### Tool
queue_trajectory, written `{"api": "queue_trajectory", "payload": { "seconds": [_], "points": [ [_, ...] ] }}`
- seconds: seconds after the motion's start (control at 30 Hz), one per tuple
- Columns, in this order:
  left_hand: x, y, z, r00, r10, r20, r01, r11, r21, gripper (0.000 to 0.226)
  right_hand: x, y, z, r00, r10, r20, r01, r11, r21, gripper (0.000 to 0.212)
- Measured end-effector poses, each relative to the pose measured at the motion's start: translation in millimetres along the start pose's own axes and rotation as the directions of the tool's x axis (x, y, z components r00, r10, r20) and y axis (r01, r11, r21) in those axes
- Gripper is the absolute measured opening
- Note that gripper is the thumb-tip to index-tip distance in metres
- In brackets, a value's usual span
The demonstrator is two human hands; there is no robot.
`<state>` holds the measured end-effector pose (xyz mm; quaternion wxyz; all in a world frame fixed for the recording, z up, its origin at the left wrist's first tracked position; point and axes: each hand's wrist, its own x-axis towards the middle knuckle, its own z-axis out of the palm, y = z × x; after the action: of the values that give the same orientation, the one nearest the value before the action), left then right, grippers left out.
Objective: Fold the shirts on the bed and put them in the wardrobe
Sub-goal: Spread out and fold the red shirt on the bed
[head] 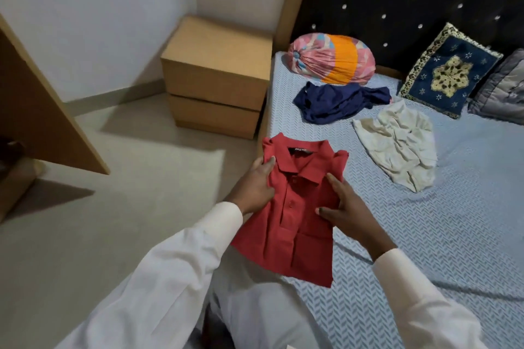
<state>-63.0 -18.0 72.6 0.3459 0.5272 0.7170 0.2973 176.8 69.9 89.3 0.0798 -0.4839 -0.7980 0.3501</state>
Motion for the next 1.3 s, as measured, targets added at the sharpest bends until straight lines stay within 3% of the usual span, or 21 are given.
{"api": "queue_trajectory", "payload": {
  "seconds": [0.23,0.47,0.7,0.83,0.93,1.1,1.23,1.3],
  "points": [
    [-38.9,34.0,-125.1,0.992,-0.093,-0.086,0.096,0.995,0.031,0.082,0.1,-148.9,-12.9,0.996,-0.052,0.075,0.051,0.999,0.019,0.097],
    [-95.5,94.9,-246.8,0.962,-0.125,-0.243,0.149,0.985,0.087,0.079,-6.1,-284.3,-59.7,0.970,-0.222,0.096,0.229,0.971,-0.064,0.092],
    [-166.5,103.5,-352.6,0.858,-0.108,-0.502,0.164,0.984,0.068,0.066,7.7,-419.1,-58.4,0.878,-0.441,0.185,0.463,0.880,-0.104,0.093],
    [-206.8,85.4,-417.9,0.736,-0.152,-0.659,0.282,0.955,0.095,0.070,26.2,-504.8,-33.4,0.783,-0.576,0.234,0.603,0.796,-0.056,0.095],
    [-232.6,69.2,-454.9,0.687,-0.172,-0.706,0.298,0.953,0.058,0.079,37.9,-553.1,-14.0,0.701,-0.646,0.302,0.674,0.739,0.014,0.095],
    [-284.8,38.1,-518.6,0.557,-0.263,-0.788,0.351,0.934,-0.064,0.085,64.0,-641.7,42.3,0.488,-0.763,0.424,0.797,0.588,0.141,0.105],
    [-323.1,14.2,-563.7,0.363,-0.302,-0.882,0.435,0.892,-0.126,0.086,80.0,-724.9,91.3,0.276,-0.834,0.477,0.850,0.444,0.284,0.105],
    [-340.8,2.3,-581.5,0.278,-0.313,-0.908,0.463,0.872,-0.158,0.085,84.9,-764.2,112.9,0.204,-0.851,0.484,0.852,0.398,0.341,0.104]
  ]
}}
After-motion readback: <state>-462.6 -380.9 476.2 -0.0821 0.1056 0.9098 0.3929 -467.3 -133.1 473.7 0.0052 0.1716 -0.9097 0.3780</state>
